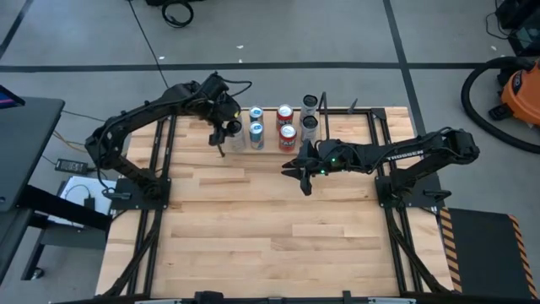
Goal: Place canned beverage on shelf
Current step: Adjust the white yellow soda can on the shelf
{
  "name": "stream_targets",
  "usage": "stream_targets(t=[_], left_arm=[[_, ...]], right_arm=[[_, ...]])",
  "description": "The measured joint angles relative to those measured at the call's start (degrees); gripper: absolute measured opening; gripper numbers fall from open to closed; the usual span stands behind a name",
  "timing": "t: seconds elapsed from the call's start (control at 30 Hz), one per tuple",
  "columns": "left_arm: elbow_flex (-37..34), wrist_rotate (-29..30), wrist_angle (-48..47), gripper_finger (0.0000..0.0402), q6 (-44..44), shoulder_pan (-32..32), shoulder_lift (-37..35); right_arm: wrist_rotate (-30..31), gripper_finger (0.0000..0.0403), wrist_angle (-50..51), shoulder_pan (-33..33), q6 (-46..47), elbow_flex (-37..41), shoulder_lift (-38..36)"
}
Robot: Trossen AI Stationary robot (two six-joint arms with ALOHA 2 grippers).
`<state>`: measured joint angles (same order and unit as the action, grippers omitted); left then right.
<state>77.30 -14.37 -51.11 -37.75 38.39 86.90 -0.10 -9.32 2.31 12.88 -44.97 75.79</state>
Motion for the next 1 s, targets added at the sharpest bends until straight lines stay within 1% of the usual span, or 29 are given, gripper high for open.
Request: stream_targets(t=[0.43, 0.83, 1.0], left_arm=[[0.0, 0.0, 0.5, 0.0256, 5.6, 2.1, 0.1], [0.0, 0.6, 0.4, 0.0257, 5.5, 0.9, 0.1], [0.0, 0.6, 0.2, 0.0257, 2.2, -0.4, 0.1]], right_arm=[[0.0, 0.0113, 0.0, 0.0, 0.0, 0.0, 0.0], [0.0, 0.0113, 0.0, 0.0, 0.0, 0.0, 0.0], [0.0, 0.0113, 0.0, 0.0, 0.0, 0.0, 0.0]])
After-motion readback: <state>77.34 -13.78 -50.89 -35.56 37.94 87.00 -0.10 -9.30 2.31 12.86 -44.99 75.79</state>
